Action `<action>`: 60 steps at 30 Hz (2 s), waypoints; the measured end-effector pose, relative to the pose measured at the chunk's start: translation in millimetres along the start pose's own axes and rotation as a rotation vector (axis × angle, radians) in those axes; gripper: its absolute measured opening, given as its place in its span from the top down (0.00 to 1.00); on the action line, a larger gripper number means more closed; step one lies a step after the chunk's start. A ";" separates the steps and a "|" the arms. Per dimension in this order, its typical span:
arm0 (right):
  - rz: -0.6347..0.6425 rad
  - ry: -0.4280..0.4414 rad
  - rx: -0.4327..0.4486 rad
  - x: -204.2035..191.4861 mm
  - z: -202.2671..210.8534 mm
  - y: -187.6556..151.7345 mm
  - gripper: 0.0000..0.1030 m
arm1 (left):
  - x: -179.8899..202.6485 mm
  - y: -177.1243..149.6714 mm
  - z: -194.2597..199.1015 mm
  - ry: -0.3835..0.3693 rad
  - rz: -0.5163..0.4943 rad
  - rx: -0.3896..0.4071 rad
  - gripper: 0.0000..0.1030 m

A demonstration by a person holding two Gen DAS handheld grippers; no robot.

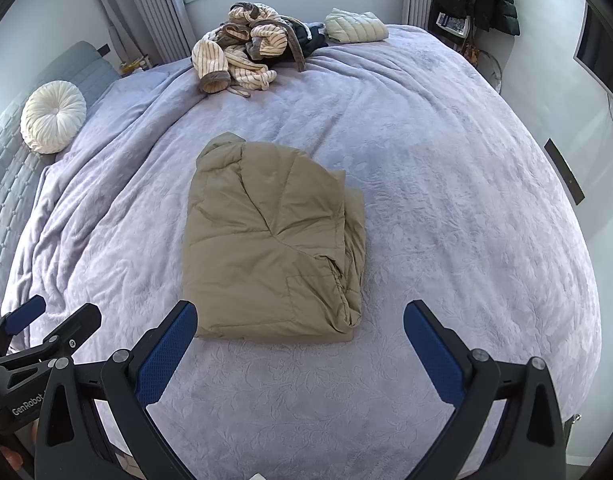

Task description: Fold large clothes

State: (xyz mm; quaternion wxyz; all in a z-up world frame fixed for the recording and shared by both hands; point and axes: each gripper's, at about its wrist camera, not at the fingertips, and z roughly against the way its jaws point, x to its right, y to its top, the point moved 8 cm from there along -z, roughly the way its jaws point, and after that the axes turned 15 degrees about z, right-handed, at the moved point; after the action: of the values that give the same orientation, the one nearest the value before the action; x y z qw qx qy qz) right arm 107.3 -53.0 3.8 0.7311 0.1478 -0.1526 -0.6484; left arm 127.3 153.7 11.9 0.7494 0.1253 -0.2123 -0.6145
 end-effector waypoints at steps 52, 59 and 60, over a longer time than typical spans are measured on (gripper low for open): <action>0.003 0.006 -0.010 -2.9 -3.7 -1.7 0.00 | -13.8 6.0 -8.8 0.012 -0.004 -0.002 0.01; 0.004 0.007 -0.010 -2.4 -4.1 -1.7 0.00 | -13.1 9.3 -10.2 0.008 -0.008 0.011 0.01; 0.003 0.007 -0.011 -2.7 -4.3 -2.2 0.00 | -13.1 9.4 -9.9 0.008 -0.014 0.015 0.01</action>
State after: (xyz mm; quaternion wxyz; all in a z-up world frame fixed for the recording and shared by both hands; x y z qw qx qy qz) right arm 106.7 -50.5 -1.1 0.7335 0.1458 -0.1467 -0.6475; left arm 138.1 167.8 5.3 0.7450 0.1346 -0.2131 -0.6175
